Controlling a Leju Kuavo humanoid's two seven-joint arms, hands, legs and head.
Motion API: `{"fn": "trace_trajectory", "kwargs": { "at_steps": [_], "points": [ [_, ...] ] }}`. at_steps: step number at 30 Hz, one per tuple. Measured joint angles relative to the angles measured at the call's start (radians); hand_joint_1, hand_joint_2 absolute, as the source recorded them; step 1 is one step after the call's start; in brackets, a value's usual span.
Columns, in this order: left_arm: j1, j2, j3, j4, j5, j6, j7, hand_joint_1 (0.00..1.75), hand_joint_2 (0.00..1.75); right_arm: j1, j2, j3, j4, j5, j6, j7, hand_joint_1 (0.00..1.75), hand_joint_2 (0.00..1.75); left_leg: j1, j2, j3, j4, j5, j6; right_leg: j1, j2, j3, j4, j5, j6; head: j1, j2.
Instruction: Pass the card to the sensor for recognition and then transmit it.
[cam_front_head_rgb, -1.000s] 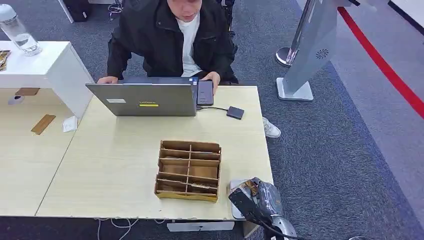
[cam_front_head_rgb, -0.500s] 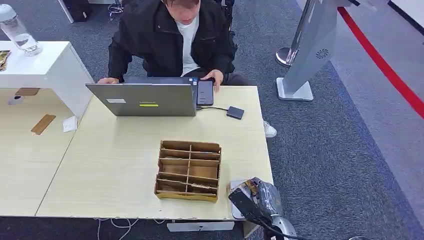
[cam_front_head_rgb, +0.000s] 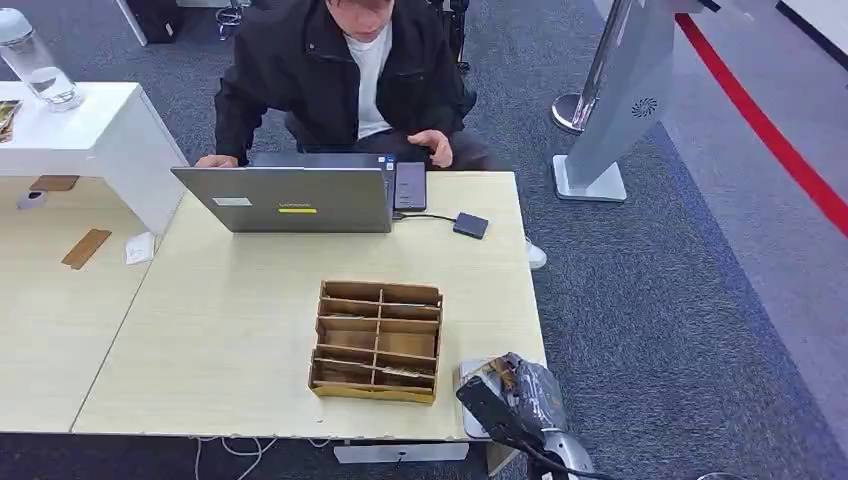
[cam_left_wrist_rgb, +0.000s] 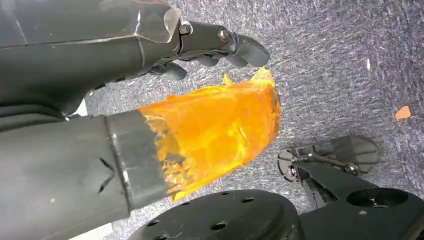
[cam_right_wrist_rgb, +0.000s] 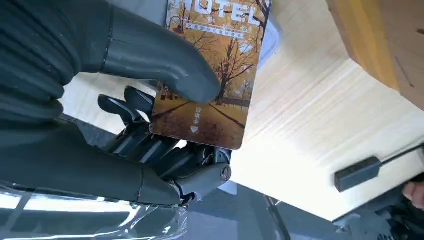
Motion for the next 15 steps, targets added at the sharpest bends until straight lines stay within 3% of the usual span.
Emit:
{"fn": "trace_trajectory", "kwargs": {
  "at_steps": [15],
  "points": [
    [0.000, 0.000, 0.002, 0.000, 0.004, 0.002, -0.006, 0.00, 0.00, 0.049, -0.019, 0.059, -0.215, 0.023, -0.015, -0.018, 1.75, 1.75, 0.000, 0.000, -0.002, 0.000, 0.000, 0.000, 0.000, 0.000, -0.002, 0.000, 0.000, 0.000, 0.000, 0.000]
  ]
}}
